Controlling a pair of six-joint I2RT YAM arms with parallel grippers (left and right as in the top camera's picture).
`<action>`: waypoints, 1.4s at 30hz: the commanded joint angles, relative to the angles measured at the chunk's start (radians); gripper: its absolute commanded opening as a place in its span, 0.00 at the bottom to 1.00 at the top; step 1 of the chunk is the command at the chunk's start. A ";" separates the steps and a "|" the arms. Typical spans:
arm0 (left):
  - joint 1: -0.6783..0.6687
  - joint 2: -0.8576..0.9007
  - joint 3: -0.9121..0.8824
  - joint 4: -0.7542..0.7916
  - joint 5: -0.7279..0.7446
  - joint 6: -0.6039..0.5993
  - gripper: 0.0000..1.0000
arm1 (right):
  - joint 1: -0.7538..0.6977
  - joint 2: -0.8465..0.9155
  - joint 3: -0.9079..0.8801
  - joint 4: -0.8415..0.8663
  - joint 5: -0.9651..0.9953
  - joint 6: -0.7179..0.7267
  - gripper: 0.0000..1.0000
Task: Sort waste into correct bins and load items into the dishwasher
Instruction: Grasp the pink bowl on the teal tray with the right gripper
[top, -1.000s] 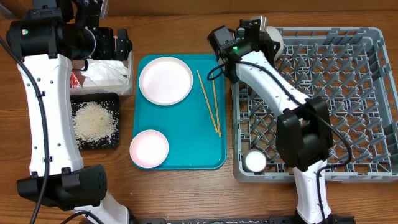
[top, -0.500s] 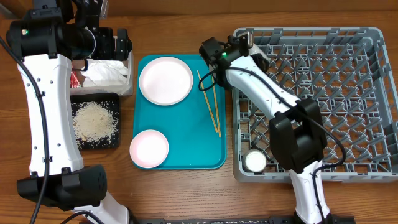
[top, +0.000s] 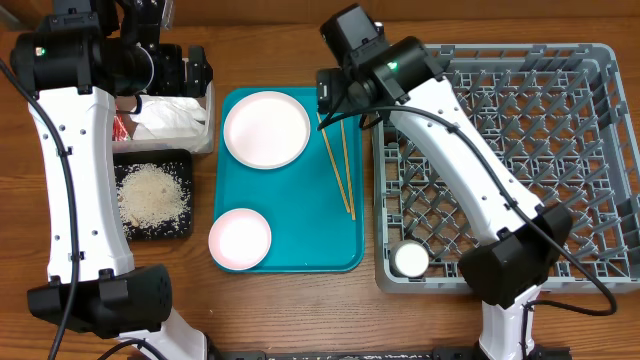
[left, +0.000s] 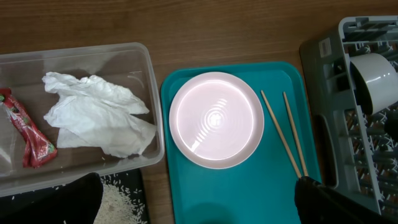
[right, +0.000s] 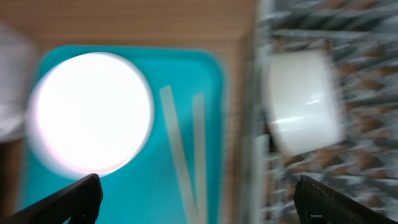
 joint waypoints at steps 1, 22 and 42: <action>0.002 -0.007 0.007 0.001 -0.002 0.005 1.00 | 0.003 0.001 -0.019 0.006 -0.300 0.018 1.00; 0.002 -0.007 0.007 0.001 -0.002 0.005 1.00 | 0.233 0.017 -0.388 0.203 -0.299 0.245 0.87; 0.002 -0.007 0.007 0.001 -0.002 0.005 1.00 | 0.325 0.113 -0.532 0.362 -0.455 0.341 0.33</action>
